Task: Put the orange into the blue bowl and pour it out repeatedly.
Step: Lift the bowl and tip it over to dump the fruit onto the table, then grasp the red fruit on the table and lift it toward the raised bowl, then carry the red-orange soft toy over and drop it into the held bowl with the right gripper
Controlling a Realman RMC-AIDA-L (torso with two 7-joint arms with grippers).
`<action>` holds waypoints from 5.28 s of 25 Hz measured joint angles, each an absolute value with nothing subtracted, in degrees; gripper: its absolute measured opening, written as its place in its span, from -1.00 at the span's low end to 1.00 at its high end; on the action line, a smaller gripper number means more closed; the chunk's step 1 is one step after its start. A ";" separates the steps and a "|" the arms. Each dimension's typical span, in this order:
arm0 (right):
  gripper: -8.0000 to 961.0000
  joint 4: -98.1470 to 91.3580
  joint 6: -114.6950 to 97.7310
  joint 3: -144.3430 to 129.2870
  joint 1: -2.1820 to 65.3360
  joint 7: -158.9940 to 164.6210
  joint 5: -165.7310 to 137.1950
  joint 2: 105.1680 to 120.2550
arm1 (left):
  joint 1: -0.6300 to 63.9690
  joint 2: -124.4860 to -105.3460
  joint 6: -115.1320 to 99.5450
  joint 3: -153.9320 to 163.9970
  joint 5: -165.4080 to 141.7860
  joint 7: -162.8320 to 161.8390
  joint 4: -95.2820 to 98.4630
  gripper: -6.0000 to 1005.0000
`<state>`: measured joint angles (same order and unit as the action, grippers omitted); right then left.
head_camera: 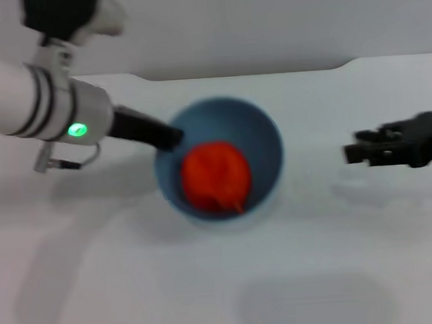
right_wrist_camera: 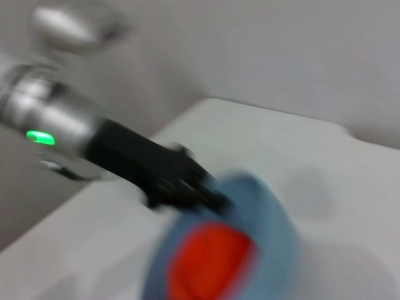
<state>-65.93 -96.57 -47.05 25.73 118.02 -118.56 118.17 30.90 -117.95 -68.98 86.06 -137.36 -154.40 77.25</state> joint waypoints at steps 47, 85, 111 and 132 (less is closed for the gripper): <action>-0.04 -59.48 -95.75 -30.20 25.05 122.18 -128.03 117.41 | 7.97 -118.39 42.54 138.64 -136.44 -95.96 70.52 -0.99; 0.39 -34.54 -75.40 -74.61 43.21 109.21 -120.58 119.07 | 28.01 -117.68 -86.31 65.38 -139.30 -150.81 76.16 -0.99; -0.61 -54.98 -85.67 -60.42 28.64 109.52 -116.82 118.48 | 33.17 -117.78 -87.24 71.62 -143.04 -151.10 74.13 -0.99; -0.60 -64.01 -95.23 -67.12 31.55 109.32 -111.31 118.51 | 43.52 -118.73 -79.98 91.98 -137.71 -156.93 69.17 -0.99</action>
